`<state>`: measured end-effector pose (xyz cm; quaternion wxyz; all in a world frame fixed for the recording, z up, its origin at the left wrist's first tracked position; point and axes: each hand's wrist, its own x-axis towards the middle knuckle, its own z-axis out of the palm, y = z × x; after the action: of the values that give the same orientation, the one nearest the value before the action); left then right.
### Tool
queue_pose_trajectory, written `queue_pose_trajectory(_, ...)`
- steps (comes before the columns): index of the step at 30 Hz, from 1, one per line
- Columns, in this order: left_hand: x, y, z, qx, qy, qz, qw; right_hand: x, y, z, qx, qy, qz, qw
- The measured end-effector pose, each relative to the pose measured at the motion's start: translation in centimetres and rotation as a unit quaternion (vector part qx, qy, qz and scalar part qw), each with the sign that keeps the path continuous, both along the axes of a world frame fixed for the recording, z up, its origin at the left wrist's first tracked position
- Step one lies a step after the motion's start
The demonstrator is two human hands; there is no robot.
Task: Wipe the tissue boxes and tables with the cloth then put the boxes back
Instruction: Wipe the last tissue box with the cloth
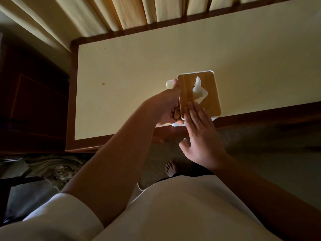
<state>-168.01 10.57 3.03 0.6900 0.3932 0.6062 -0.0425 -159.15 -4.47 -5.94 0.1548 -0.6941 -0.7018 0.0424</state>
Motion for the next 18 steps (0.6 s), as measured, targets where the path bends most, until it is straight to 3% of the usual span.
queue_pose_trajectory(4,0.4,-0.3,-1.0,0.01,0.008,-0.019,1.0,0.0,-0.1,0.0,-0.005,-0.002,0.0,1.0)
queue_pose_trajectory(8,0.1,-0.7,-2.8,0.069,0.01,-0.006,0.998,0.0,0.0,0.2,-0.014,-0.026,0.003,1.0)
queue_pose_trajectory(10,0.2,-0.9,-2.9,0.137,0.052,-0.065,0.987,-0.1,0.0,0.3,-0.02,-0.034,-0.001,0.999)
queue_pose_trajectory(12,-0.7,-1.5,-2.7,0.272,0.102,-0.173,0.941,-0.1,0.0,0.5,-0.023,-0.039,-0.003,0.999)
queue_pose_trajectory(16,-2.6,-3.0,-2.7,0.469,0.156,-0.17,0.852,0.0,0.0,0.6,-0.023,-0.041,-0.002,0.999)
queue_pose_trajectory(18,-3.0,-3.7,-2.7,0.521,0.203,-0.199,0.805,0.1,0.0,0.6,-0.025,-0.043,-0.001,0.999)
